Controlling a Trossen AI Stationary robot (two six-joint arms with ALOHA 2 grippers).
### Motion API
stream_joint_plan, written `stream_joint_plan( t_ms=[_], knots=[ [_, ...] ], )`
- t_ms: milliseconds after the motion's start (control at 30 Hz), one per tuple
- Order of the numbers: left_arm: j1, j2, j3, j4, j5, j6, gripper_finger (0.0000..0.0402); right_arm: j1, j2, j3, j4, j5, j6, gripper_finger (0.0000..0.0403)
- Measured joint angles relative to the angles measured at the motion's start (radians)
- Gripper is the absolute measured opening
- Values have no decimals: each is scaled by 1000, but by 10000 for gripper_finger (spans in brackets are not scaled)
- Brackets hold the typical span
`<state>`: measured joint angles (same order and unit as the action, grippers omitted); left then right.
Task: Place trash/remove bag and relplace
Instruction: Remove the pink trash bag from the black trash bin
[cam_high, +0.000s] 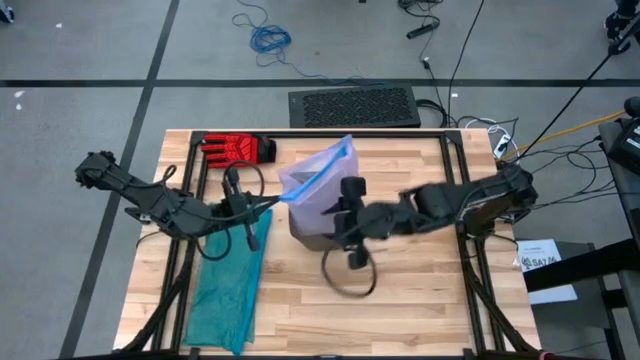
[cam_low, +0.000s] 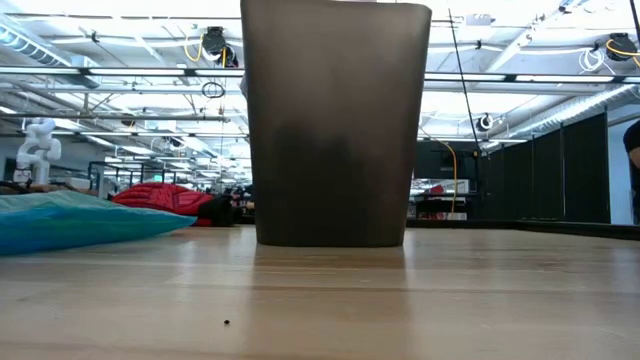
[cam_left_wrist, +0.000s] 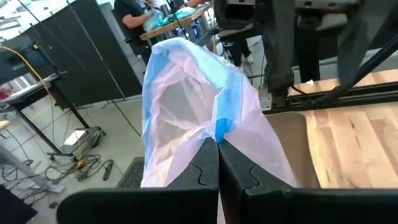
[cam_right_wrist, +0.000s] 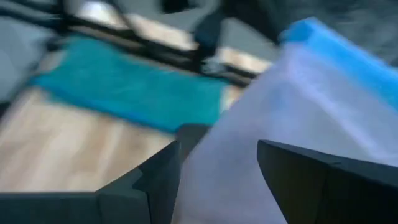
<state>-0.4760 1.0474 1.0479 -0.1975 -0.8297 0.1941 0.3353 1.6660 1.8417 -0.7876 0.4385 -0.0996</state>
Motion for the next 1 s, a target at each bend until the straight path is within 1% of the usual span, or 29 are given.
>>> stream_joint_plan(
  t_ms=[100, 167, 200, 333, 467, 500, 567, 667, 767, 867, 933, 1000],
  knots=[
    [0, 0, 0, 4, 0, -6, 0, 58, 37, -42, 139, 256, 24, 206],
    [-1, 0, 0, 8, -1, -6, 0, 88, 70, -78, 256, 398, 44, 206],
    [-1, 0, 0, 8, -1, -6, 0, 99, 91, -92, 305, 447, 60, 206],
    [-1, 0, 0, 8, -6, -6, 0, 118, 175, -128, 457, 583, 129, 206],
    [-1, 0, -1, 9, -7, -6, 0, 116, 247, -129, 533, 795, 188, 206],
    [-1, 0, -1, 10, -8, -6, 0, 109, 259, -129, 548, 820, 205, 206],
    [-1, 0, -1, 10, -11, -6, 0, 87, 284, -129, 590, 830, 237, 206],
    [-1, 0, -1, 10, -13, -6, 0, 47, 318, -129, 661, 805, 253, 206],
    [-1, 0, -1, 9, -14, -5, 0, 15, 340, -129, 694, 761, 246, 206],
    [-1, 0, -1, 10, -14, -5, 0, -16, 346, -129, 703, 757, 212, 201],
    [-2, 0, -1, 10, -4, -6, 0, -35, 346, -133, 701, 759, 206, 177],
    [-8, 0, -1, 14, 19, -6, 0, -47, 346, -140, 701, 768, 173, 130]
  ],
)
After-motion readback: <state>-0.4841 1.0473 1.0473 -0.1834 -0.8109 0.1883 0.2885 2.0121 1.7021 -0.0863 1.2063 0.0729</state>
